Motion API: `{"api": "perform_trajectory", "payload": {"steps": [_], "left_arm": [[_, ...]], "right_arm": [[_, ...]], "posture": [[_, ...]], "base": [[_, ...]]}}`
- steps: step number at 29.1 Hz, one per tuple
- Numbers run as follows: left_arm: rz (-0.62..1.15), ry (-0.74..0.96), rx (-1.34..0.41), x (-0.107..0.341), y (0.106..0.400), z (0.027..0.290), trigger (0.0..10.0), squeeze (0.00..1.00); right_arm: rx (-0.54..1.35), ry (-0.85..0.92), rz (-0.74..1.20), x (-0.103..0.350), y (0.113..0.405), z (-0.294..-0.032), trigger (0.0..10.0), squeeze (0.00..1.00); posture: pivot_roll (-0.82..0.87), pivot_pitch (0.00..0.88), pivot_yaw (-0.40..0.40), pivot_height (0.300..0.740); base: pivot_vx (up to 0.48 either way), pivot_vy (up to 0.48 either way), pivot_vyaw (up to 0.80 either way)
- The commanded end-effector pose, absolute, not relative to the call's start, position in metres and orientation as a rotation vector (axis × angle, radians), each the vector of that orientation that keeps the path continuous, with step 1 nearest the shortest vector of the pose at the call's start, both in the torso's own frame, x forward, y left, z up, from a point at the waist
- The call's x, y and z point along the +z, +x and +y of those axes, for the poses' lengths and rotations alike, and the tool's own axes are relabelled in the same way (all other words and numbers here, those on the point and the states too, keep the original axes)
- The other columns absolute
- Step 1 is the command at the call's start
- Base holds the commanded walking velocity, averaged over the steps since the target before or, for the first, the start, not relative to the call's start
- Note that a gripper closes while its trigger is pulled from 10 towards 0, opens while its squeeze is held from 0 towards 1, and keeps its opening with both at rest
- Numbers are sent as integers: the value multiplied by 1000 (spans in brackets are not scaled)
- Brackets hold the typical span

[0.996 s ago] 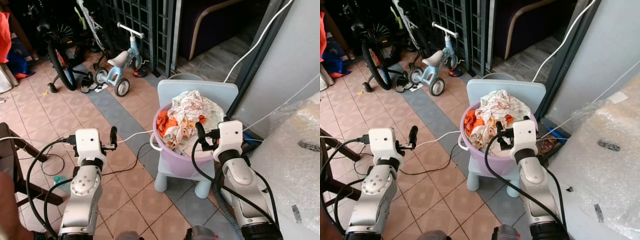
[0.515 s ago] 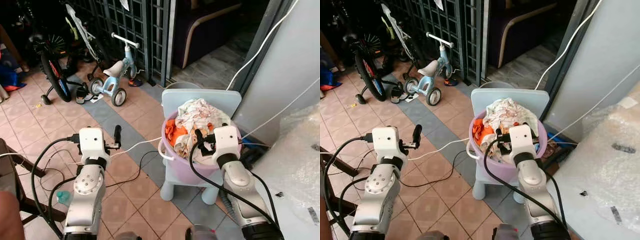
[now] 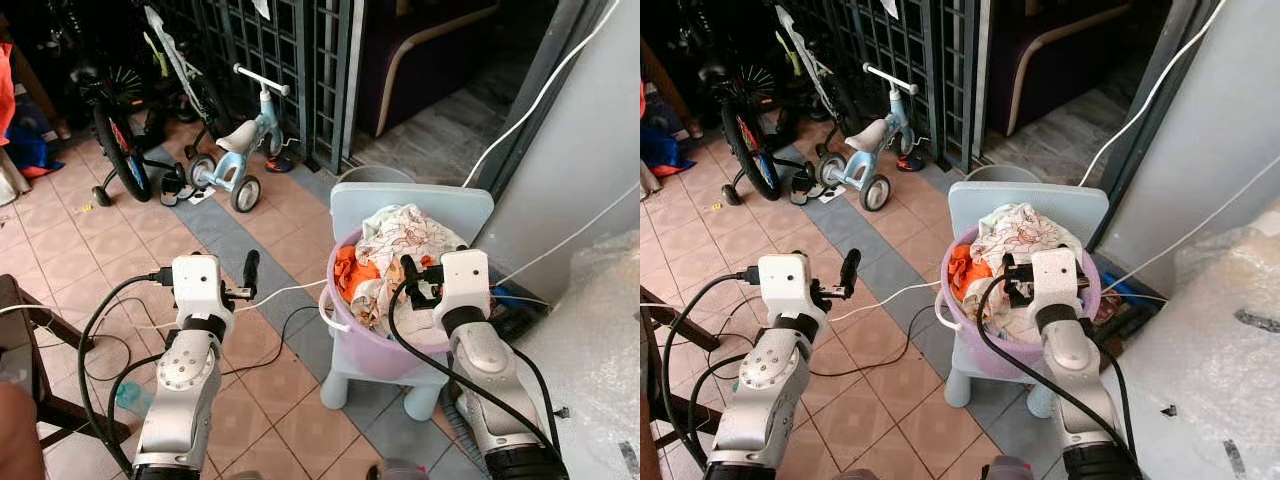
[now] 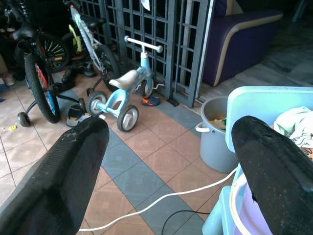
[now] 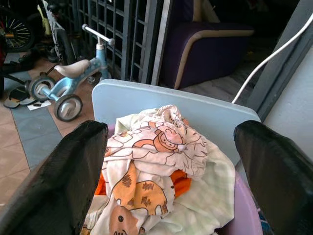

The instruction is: Clothes washing

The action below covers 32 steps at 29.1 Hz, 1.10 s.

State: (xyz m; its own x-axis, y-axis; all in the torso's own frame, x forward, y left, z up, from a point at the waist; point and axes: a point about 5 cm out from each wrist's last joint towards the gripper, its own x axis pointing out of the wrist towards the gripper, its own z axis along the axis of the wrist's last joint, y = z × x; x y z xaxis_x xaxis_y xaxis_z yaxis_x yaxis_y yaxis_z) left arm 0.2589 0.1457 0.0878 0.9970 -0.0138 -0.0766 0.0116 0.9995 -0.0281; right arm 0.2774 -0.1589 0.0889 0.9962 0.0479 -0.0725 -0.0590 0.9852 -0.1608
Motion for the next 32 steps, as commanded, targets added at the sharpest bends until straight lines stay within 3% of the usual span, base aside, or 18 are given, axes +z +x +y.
{"api": "perform_trajectory", "payload": {"steps": [1, 8, 17, 20, 27, 32], "left_arm": [[79, -39, -37, 88, 261, 141, 10000, 0], [102, -28, -29, 85, 261, 139, 10000, 0], [101, 8, -5, 86, 260, 142, 10000, 0], [98, -25, -26, 86, 261, 141, 10000, 0], [96, -21, -22, 87, 263, 140, 10000, 0], [105, -24, -12, 86, 262, 141, 10000, 0]], "right_arm": [[38, -165, 58, 92, 278, -165, 10000, 0], [44, -175, 53, 93, 279, -164, 10000, 0], [13, -186, 72, 91, 282, -168, 10000, 0], [14, -187, 66, 92, 283, -168, 10000, 0], [16, -191, 59, 93, 285, -167, 10000, 0], [19, -194, 67, 90, 283, -166, 10000, 0]], "posture": [[-13, 61, 37, 740], [-15, 62, 39, 740], [-7, 58, 33, 740], [-6, 54, 32, 740], [-7, 51, 36, 740], [-8, 52, 37, 740]], "base": [[480, 0, 0], [457, 0, 0], [0, 0, -100], [0, -379, -800], [0, -477, 0], [0, -55, 0]]}}
